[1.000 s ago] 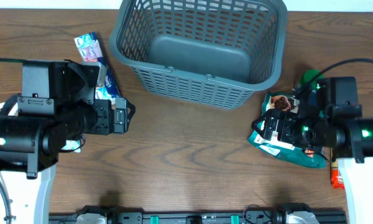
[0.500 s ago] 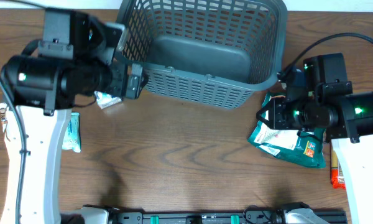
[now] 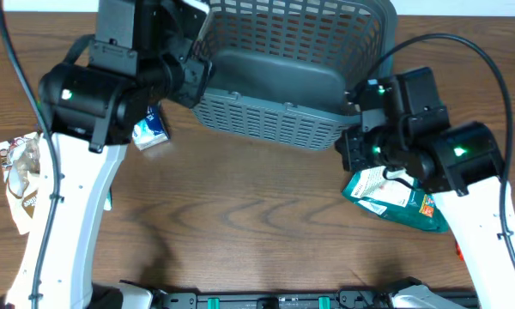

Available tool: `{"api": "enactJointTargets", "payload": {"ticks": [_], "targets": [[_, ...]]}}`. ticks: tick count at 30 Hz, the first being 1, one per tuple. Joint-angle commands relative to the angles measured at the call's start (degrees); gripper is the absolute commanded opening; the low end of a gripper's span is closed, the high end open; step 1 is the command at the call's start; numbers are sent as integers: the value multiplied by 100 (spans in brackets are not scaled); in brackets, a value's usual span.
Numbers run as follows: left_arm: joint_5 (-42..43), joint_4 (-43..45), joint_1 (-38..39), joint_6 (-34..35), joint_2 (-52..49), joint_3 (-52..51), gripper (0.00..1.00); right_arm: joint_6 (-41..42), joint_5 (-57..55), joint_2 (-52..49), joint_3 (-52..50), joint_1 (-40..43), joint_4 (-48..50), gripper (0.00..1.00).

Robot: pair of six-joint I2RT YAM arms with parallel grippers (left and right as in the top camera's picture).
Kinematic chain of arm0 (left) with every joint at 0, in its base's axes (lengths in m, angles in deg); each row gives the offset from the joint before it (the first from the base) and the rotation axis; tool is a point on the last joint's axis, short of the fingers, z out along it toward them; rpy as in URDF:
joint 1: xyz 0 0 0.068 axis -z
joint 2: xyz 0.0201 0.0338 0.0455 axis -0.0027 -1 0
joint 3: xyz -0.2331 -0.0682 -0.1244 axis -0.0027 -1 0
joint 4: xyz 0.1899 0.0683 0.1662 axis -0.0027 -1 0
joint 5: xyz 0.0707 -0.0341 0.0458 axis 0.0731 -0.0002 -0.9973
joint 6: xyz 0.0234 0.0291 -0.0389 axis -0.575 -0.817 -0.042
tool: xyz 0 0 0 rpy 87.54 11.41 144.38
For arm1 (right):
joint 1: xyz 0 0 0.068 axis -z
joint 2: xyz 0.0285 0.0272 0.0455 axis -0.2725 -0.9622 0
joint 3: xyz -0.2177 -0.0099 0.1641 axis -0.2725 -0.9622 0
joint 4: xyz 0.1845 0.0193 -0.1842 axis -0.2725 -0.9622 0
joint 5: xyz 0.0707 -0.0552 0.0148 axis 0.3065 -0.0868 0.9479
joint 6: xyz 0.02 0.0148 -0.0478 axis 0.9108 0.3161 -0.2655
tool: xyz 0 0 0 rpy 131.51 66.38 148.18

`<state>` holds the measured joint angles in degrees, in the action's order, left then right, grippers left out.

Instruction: Pack container

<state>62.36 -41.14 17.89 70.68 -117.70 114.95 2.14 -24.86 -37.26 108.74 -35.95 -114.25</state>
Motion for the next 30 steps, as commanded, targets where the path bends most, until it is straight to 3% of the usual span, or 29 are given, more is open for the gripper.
{"api": "enactJointTargets", "payload": {"ticks": [1, 3, 6, 30], "targets": [[-149, 70, 11, -138, -179, 101, 34, -210, -247, -170, 92, -133, 61, 1], [-151, 90, 11, -247, -262, 101, 24, -310, -247, -295, 92, -166, 68, 1], [-153, 87, 11, -326, -389, 101, 19, -326, -247, -463, 87, -186, 66, 1], [-149, -542, 22, -343, -1189, 90, 19, -520, -890, -767, 85, -197, 426, 1]]}}
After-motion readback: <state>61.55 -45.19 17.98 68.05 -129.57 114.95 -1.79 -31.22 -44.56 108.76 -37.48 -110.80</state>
